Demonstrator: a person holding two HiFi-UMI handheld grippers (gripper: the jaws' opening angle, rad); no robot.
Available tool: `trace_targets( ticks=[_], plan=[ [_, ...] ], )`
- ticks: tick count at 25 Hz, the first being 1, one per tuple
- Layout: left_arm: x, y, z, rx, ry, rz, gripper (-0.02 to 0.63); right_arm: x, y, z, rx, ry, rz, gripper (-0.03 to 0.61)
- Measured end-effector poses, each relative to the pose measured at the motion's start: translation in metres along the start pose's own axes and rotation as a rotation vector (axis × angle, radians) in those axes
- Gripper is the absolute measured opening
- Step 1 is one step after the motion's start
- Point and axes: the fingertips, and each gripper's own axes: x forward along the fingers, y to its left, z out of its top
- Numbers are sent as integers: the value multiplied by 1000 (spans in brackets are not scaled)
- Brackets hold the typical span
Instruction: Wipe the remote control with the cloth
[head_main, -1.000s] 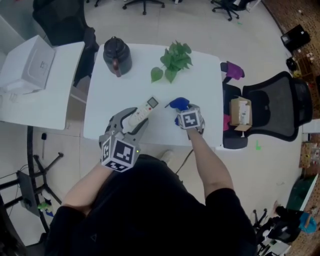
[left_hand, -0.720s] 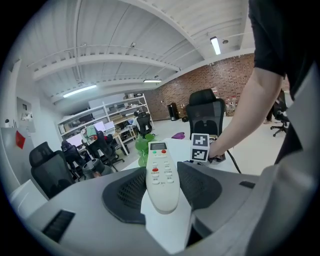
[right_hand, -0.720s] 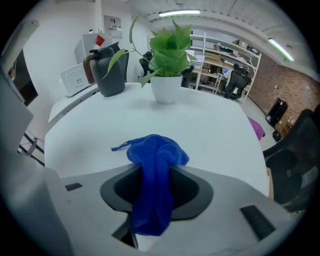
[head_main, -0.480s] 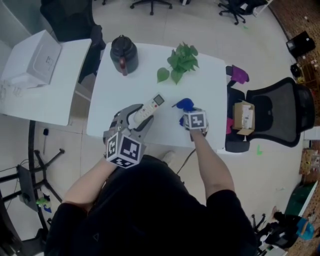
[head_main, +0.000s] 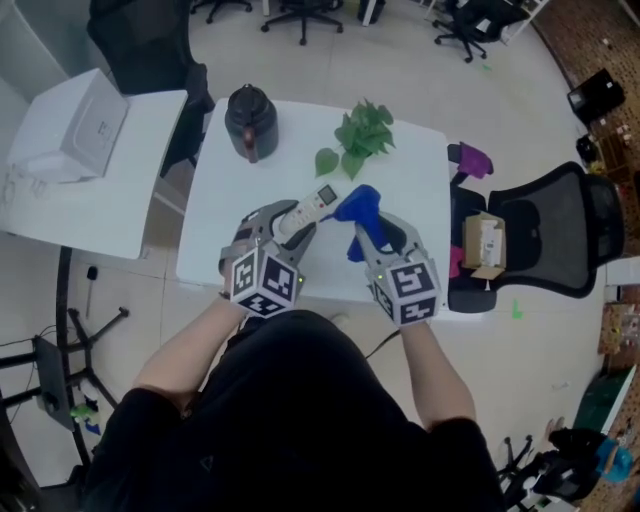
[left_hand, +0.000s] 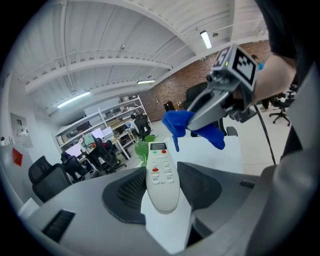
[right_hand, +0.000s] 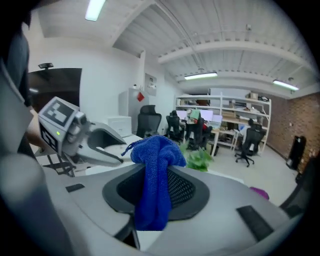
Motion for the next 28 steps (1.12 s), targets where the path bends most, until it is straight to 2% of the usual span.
trace_targets(
  ticks=[2,5,9,12,18,28],
  plan=[
    [4,0,6,40,-5,2,201,-3,31,30,-71,-26,81,121],
    [7,-3,20,119,-23,9,201,3,67,46,-178,8,178,121],
    [4,-8,35,271,-52,38,201,10,87,47,-302,91,230,120],
    [-2,-9,41,372,-72,73,201,8,90,50,-350,125,243,121],
    [-17,-10,53,438,-139,97,201,4,71,51,-370,151,182,118],
    [-28,-14,61,427,-185,91,201,-6,12,49,-328,146,27,118]
  ],
)
